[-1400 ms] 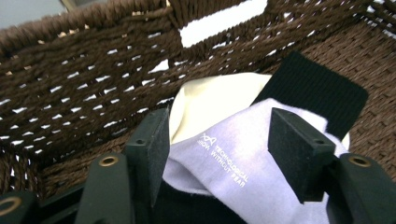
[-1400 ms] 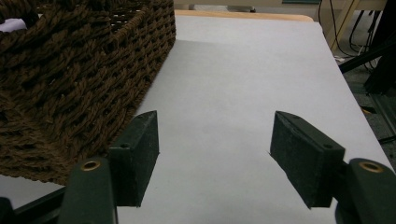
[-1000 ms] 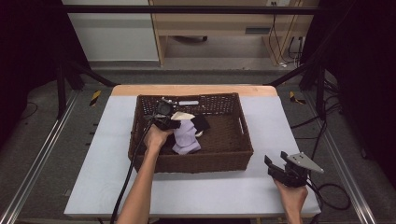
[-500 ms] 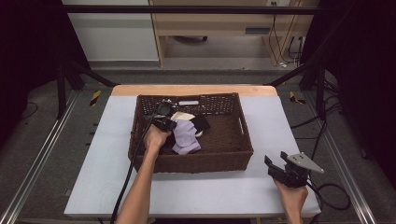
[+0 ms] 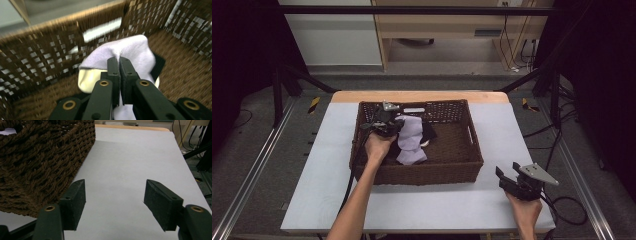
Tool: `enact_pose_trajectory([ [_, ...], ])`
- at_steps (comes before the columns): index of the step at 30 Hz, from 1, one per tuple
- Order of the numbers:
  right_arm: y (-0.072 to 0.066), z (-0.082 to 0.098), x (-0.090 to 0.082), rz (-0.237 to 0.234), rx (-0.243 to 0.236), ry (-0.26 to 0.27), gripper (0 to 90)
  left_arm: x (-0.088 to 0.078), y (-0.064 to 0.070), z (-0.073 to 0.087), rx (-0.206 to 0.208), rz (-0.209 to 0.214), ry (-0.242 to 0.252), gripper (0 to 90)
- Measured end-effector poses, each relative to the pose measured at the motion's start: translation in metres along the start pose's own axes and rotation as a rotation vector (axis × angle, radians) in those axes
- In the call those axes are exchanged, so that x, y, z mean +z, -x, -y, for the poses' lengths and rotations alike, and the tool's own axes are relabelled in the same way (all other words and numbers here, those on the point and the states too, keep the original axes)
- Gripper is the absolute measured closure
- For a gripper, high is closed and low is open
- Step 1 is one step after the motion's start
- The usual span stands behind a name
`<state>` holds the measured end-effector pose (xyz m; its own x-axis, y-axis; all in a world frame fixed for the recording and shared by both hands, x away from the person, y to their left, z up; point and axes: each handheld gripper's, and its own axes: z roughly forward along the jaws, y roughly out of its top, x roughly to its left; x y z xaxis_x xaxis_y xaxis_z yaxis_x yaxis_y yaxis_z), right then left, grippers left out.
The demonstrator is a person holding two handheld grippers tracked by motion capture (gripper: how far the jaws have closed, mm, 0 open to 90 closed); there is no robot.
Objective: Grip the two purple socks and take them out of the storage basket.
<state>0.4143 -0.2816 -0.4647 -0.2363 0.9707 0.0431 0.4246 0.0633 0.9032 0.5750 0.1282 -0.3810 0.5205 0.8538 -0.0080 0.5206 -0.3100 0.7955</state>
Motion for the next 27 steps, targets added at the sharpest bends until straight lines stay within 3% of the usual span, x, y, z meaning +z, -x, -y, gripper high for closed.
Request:
enact_pose_trajectory([
  [1, 0.000, 0.000, 0.000, 0.001, -0.002, 0.002, 34.0, -0.008, 0.002, -0.002, 0.013, 0.003, 0.052, 86.8],
  [6, 0.000, 0.000, 0.001, 0.001, -0.005, 0.000, 34.1, -0.033, 0.008, -0.006, 0.032, 0.039, 0.167, 86.8],
  [15, 0.001, 0.000, 0.000, 0.004, -0.004, -0.003, 34.4, -0.085, 0.014, 0.000, 0.059, 0.113, 0.321, 86.8],
  [23, 0.001, 0.000, 0.000, 0.008, -0.005, -0.003, 34.6, -0.120, 0.024, 0.018, 0.063, 0.167, 0.407, 86.8],
  [27, 0.001, 0.000, -0.001, 0.008, -0.005, -0.003, 34.6, -0.135, 0.031, 0.025, 0.087, 0.192, 0.421, 86.8],
])
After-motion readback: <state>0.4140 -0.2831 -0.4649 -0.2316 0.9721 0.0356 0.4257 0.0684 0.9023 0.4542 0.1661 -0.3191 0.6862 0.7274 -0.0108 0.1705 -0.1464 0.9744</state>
